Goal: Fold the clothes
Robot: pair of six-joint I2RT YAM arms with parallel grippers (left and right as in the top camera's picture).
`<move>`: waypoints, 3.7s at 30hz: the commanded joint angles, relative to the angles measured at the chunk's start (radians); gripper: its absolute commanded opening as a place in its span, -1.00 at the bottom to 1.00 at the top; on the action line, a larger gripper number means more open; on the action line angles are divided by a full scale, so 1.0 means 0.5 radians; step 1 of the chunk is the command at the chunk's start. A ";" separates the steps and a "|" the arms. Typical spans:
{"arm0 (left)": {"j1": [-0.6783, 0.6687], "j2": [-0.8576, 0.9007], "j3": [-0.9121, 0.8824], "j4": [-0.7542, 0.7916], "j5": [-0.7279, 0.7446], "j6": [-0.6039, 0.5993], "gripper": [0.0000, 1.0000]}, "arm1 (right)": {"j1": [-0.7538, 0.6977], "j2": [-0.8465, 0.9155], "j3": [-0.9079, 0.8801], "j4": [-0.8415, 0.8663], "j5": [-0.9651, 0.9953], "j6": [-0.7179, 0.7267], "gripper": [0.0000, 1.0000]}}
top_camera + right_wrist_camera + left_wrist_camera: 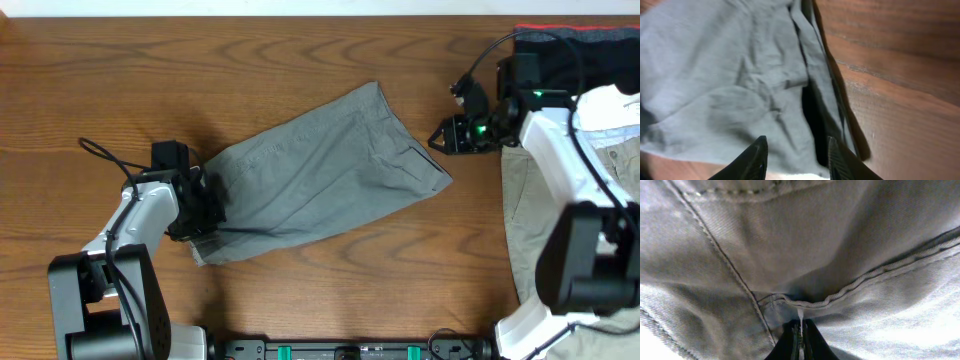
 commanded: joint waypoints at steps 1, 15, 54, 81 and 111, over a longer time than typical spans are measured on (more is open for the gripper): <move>0.012 0.056 -0.021 0.013 -0.158 -0.020 -0.85 | 0.031 0.153 -0.002 0.011 -0.084 -0.053 -0.28; 0.012 0.056 -0.021 0.014 -0.159 -0.019 -0.84 | 0.044 0.212 -0.004 -0.193 -0.301 -0.371 -0.58; 0.013 0.056 -0.021 0.007 -0.159 -0.019 -0.82 | -0.039 0.108 0.007 -0.134 0.365 0.161 -0.57; 0.012 0.056 -0.021 0.014 -0.157 -0.019 -0.70 | 0.321 0.569 0.075 1.324 -0.107 0.305 0.36; 0.012 0.056 -0.021 0.023 -0.158 -0.019 -0.68 | 0.206 0.571 0.076 1.666 -0.272 0.741 -0.97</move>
